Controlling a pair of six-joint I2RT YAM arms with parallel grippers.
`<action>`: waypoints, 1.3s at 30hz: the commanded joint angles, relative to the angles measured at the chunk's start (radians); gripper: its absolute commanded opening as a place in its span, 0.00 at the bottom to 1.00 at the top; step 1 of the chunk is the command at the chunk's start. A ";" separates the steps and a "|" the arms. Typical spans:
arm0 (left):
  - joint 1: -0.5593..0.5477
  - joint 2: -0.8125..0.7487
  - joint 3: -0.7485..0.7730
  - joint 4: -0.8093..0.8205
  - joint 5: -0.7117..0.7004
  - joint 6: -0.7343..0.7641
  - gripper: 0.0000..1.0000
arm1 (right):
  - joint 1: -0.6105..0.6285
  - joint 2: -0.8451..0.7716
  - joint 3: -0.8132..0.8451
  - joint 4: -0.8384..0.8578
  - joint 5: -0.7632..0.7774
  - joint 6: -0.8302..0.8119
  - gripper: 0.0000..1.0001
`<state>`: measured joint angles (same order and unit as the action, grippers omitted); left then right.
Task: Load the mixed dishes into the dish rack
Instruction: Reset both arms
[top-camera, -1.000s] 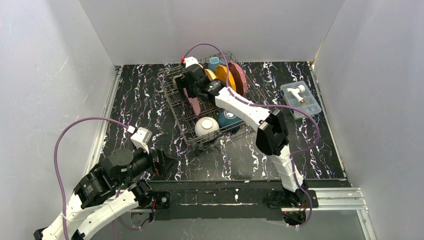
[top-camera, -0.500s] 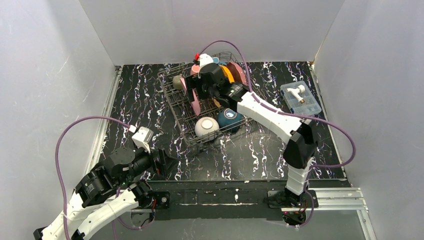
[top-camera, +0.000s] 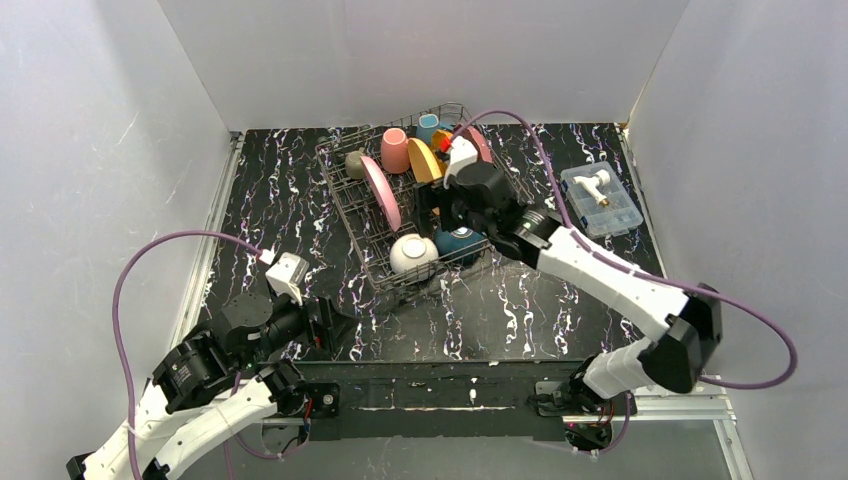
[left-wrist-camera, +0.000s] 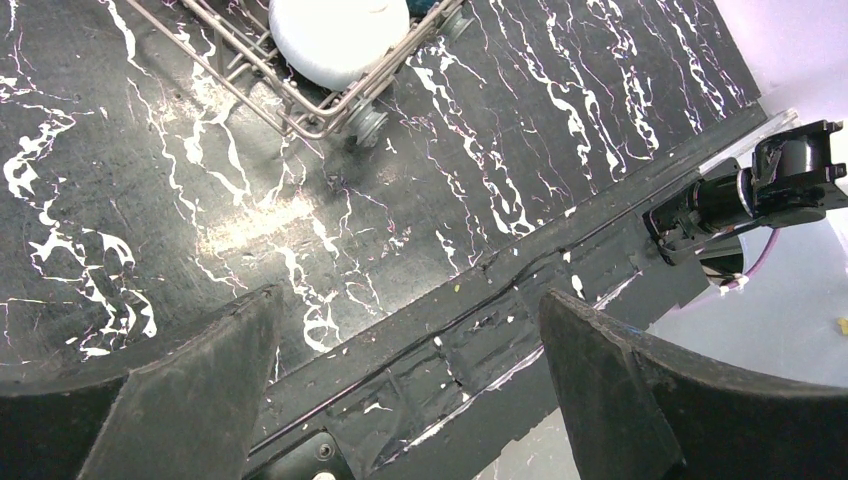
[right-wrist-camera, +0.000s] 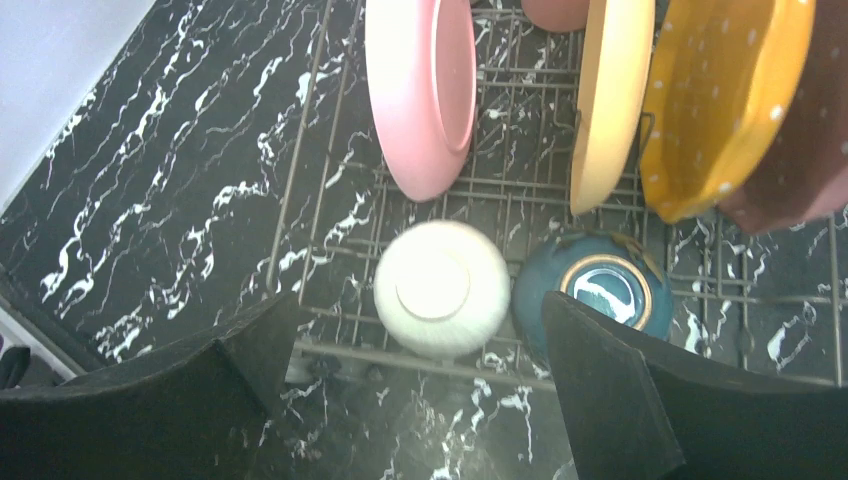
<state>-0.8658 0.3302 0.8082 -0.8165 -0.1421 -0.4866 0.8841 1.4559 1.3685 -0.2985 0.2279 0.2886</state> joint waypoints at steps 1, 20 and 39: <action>0.005 -0.007 -0.001 -0.003 -0.022 0.009 0.98 | 0.007 -0.140 -0.114 0.058 -0.009 -0.005 1.00; 0.011 0.045 -0.003 -0.003 -0.037 0.008 0.99 | 0.056 -0.586 -0.631 0.164 -0.046 0.010 1.00; 0.020 0.030 -0.025 0.022 -0.009 0.020 0.99 | 0.268 -0.870 -0.950 0.203 0.079 0.146 1.00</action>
<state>-0.8524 0.3676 0.8062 -0.8146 -0.1577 -0.4858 1.1282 0.6067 0.4221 -0.1532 0.2489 0.4061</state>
